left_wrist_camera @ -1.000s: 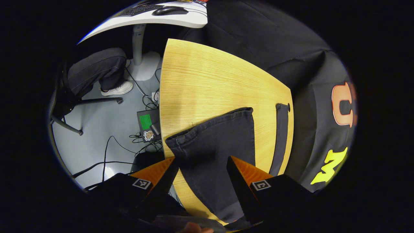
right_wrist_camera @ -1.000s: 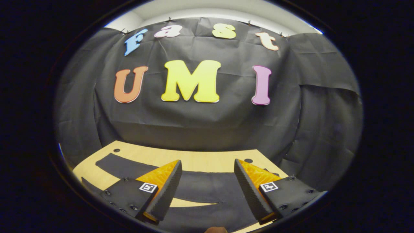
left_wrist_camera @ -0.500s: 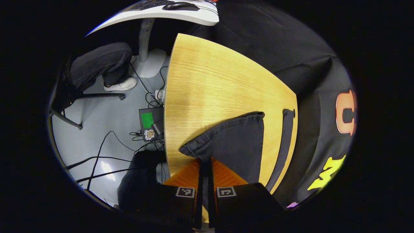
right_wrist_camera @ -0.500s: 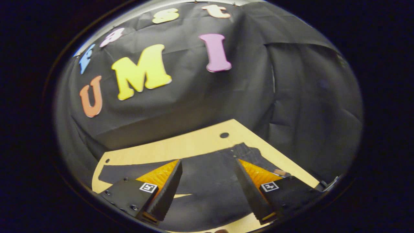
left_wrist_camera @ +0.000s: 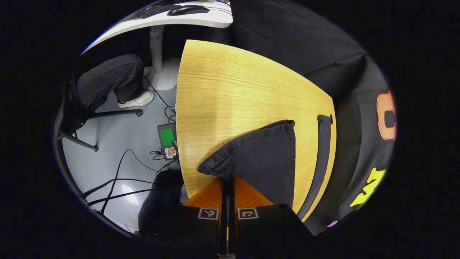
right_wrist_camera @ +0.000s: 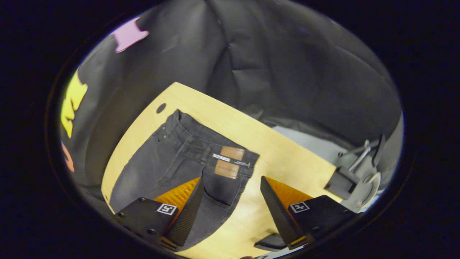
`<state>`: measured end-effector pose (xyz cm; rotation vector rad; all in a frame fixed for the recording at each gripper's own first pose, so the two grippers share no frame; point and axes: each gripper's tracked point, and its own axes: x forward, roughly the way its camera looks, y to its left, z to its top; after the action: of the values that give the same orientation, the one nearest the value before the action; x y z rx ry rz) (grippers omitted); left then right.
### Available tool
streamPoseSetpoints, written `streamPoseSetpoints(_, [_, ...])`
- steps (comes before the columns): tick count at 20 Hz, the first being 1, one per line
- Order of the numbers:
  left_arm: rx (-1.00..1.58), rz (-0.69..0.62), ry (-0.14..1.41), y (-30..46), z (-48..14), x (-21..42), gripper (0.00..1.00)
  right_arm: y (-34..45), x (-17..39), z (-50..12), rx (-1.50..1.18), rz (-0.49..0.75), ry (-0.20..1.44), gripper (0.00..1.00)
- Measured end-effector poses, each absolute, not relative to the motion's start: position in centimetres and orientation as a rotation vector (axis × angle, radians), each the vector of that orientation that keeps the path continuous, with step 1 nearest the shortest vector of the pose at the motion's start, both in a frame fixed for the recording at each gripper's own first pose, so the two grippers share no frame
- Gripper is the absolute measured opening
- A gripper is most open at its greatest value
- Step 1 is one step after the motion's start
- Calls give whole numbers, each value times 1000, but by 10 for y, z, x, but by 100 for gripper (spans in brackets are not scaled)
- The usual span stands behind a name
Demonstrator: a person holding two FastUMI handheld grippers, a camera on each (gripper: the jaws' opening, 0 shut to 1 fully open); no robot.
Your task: Grasp the waist and the cuffs of the jeans and fold them to make the two legs overlap; first hold the waist and fold one-third of the jeans toward the cuffs, then hold the cuffs and fold the remaining one-third in the same direction to finish folding.
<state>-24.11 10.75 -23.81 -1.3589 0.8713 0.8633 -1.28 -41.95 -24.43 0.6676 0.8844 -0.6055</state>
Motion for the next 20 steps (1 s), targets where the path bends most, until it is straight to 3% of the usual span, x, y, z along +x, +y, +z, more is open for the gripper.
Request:
streamPoseSetpoints(1, [-1361,870,871,108,-238,-241,5,-421,-14,-253,693,-620,905,98])
streamPoseSetpoints(5, [-1368,888,874,107,-239,-241,5,-417,-2,-267,705,-615,927,97])
streamPoseSetpoints(6, [-1371,895,872,107,-240,-241,5,-410,1,-270,698,-601,941,89])
streamPoseSetpoints(8, [-1367,902,879,108,-239,-240,5,-410,0,-278,626,-605,984,87])
streamPoseSetpoints(12, [-1347,916,907,107,-240,-240,5,-421,-11,-278,473,-660,1057,30])
streamPoseSetpoints(14, [-1344,917,916,108,-240,-240,5,-423,-9,-280,491,-660,1062,12])
streamPoseSetpoints(15, [-1349,919,918,108,-240,-239,5,-422,-10,-278,529,-667,1058,13])
streamPoseSetpoints(16, [-1356,921,920,107,-240,-239,5,-423,-9,-277,546,-657,1037,1])
streamPoseSetpoints(20, [-1403,932,920,109,-238,-235,4,-423,-8,-274,665,-618,1009,1])
